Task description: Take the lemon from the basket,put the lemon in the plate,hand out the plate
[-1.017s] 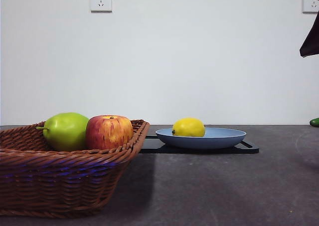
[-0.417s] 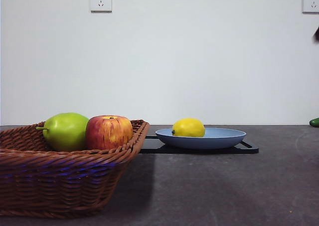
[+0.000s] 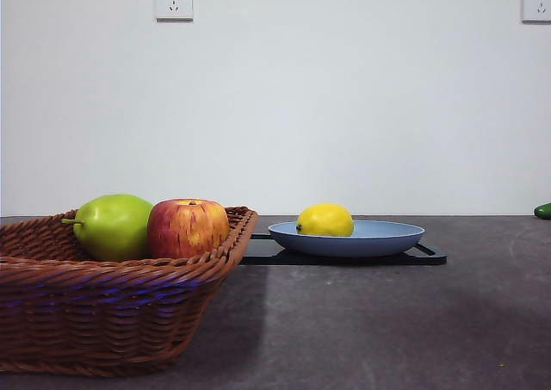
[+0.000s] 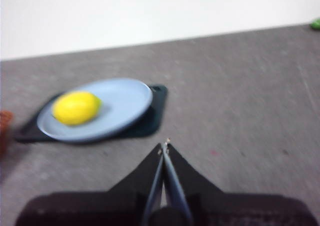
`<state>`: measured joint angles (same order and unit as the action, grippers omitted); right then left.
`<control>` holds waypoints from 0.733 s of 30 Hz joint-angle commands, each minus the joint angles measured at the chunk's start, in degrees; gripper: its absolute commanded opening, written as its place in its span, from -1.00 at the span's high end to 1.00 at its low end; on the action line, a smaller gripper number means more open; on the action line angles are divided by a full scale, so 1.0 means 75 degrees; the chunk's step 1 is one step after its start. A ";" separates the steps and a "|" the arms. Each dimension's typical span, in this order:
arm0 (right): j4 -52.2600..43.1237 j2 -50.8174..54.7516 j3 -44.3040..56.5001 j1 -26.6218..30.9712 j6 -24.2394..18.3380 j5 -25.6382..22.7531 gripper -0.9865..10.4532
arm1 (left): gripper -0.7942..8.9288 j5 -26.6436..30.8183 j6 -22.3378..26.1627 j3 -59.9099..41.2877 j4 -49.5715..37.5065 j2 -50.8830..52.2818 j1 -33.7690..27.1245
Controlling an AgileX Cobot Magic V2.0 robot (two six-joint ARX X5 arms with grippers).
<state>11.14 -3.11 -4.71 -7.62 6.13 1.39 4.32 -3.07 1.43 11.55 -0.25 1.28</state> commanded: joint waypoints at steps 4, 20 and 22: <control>-0.0076 0.0423 0.0466 0.0172 -0.0303 0.0029 0.82 | 0.82 -0.0006 -0.0023 -0.0079 -0.0020 0.0023 -0.0017; -0.0157 0.0423 0.0562 0.0163 -0.0227 -0.0058 0.82 | 0.82 -0.0006 -0.0023 -0.0079 -0.0020 0.0023 -0.0017; -0.0160 0.0423 0.0562 0.0163 -0.0227 -0.0052 0.82 | 0.82 -0.0006 -0.0023 -0.0079 -0.0020 0.0023 -0.0017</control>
<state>10.26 -0.19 -1.06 -6.35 3.86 1.26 4.32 -3.07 1.43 11.53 -0.25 1.28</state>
